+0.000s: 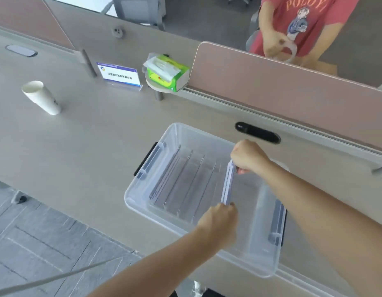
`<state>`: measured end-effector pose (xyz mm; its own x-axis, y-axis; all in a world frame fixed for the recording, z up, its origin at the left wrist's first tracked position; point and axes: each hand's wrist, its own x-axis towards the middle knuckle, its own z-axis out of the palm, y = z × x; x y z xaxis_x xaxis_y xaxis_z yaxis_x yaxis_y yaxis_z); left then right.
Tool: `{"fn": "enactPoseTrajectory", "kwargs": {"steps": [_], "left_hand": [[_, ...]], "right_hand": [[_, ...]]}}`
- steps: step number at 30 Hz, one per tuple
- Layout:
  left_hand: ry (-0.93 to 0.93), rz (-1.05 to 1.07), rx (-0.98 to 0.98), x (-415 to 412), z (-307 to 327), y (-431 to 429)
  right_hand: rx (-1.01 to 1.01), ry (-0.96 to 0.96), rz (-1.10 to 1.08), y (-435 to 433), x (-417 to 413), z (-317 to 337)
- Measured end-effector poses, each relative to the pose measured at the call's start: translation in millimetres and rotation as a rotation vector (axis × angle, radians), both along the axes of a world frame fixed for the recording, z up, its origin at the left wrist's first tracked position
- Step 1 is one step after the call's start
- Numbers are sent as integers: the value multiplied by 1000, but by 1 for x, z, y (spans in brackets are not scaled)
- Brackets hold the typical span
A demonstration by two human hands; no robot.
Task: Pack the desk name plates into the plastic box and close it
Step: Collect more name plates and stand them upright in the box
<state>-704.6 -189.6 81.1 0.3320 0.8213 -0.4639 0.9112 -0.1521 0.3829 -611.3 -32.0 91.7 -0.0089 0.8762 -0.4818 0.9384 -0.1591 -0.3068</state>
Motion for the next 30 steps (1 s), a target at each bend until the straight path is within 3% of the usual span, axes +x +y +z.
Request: {"fn": "enactPoseTrajectory", "kwargs": {"steps": [9,30], "left_hand": [[72,160,-182,19,-31,4],[181,386,-158,25,-68,12]], "right_hand": [[-81,-114,100,-1,10,-52],[-116,293,-19,21,24,-102]]}}
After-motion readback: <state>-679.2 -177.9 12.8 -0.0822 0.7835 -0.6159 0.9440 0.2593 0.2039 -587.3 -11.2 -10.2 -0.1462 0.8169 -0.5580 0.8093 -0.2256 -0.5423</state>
